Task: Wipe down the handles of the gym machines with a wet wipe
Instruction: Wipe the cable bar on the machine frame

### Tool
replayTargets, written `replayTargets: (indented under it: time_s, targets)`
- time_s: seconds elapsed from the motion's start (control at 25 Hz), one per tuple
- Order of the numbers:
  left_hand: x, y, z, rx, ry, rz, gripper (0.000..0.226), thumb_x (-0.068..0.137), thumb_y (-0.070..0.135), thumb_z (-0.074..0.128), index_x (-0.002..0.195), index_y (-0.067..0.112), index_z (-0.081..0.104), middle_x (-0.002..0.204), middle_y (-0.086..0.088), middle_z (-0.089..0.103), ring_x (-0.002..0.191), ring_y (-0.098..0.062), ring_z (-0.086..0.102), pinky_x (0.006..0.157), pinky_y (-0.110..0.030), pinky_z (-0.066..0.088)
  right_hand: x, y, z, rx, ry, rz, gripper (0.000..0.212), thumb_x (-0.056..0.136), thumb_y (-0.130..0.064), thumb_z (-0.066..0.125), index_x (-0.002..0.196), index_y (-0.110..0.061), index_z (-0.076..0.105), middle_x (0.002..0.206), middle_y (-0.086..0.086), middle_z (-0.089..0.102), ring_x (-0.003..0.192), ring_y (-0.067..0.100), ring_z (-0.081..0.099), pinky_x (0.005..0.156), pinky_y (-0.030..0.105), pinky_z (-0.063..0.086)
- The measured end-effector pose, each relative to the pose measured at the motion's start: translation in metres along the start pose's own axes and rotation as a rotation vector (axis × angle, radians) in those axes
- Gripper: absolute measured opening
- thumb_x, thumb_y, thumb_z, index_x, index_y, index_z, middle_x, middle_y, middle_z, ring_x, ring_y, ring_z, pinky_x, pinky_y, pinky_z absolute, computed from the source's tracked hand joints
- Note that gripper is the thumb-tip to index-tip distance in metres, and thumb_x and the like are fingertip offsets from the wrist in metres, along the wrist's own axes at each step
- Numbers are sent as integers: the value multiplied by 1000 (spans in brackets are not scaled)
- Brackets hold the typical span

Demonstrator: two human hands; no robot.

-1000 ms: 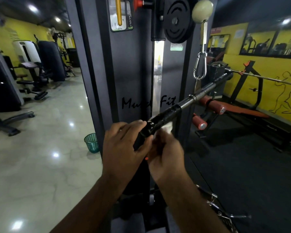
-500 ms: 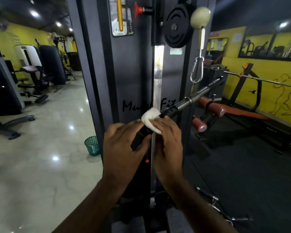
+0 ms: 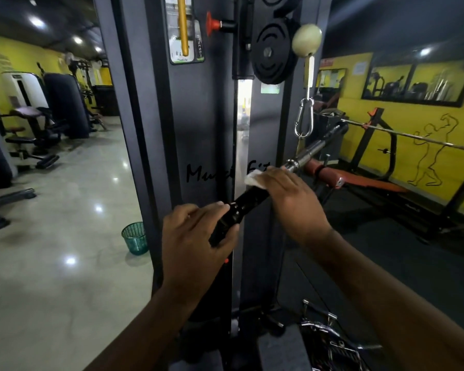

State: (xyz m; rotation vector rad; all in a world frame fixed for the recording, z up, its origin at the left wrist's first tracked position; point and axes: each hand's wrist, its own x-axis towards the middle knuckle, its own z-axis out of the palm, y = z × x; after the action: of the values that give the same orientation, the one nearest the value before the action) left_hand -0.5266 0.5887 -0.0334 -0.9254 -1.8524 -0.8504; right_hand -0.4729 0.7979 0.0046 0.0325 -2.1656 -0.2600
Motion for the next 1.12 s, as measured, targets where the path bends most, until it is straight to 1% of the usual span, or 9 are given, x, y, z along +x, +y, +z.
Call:
replayTargets:
  time_s: [0.12,0.2,0.32,0.44,0.64,0.68,0.84,1.04,1.12]
  targets:
    - [4,1,3,25,-56,1,41,76,39,74,110,17,70,97,6,69,98,-17,49,78,-32,37,-2,11,2,8,-28,205,42,85,1,63,125,-10,63,123,11,64,111,31,61,94,40,50]
    - [12,4,3,51,-74,-9,39,79,37,69,112,17,68,104,4,70,102,-20,49,82,-36,35,-4,13,-2,222,32,447,37,91,-1,57,125,-14,63,120,6,64,108,23,60,92,36,52]
    - [29,13,-1,155,-29,43,31,83,21,63,113,13,70,115,-1,70,109,-24,47,90,-41,31,-8,17,-11,578,188,773,31,90,-3,57,114,-20,68,97,-9,63,90,7,61,80,36,57]
    - [53,32,5,268,-20,144,32,79,11,62,109,11,73,115,-5,70,112,-29,51,98,-51,35,-13,29,-21,724,271,904,24,81,-11,68,100,-23,74,100,-8,66,90,-4,60,82,23,53]
    - [77,76,49,198,-121,187,27,85,14,61,110,12,71,112,-3,70,109,-26,56,98,-44,41,-30,74,-17,786,329,840,16,87,-33,64,102,-31,70,101,-10,68,98,9,64,86,42,55]
    - [81,88,63,183,-134,206,28,87,17,59,111,13,70,113,-3,69,109,-24,55,98,-42,41,-34,87,-16,788,327,818,17,92,-32,63,107,-27,69,105,-8,67,101,8,63,87,41,55]
    - [106,136,124,252,-217,314,41,91,30,45,122,13,66,122,-4,66,118,-23,51,102,-40,40,-45,140,-15,604,332,666,25,96,-12,59,121,-12,65,118,1,58,106,-17,47,90,7,42]
    - [118,150,175,471,-411,164,52,96,39,49,139,10,52,132,-7,60,126,-26,50,120,-45,18,-40,183,5,481,167,550,27,95,-6,57,119,-12,65,126,5,56,115,17,51,93,20,40]
    - [118,144,183,488,-409,150,46,94,34,55,134,9,57,125,-7,63,116,-26,54,117,-44,25,-35,185,18,492,97,490,30,94,-5,56,123,-12,63,130,5,58,119,20,50,96,17,33]
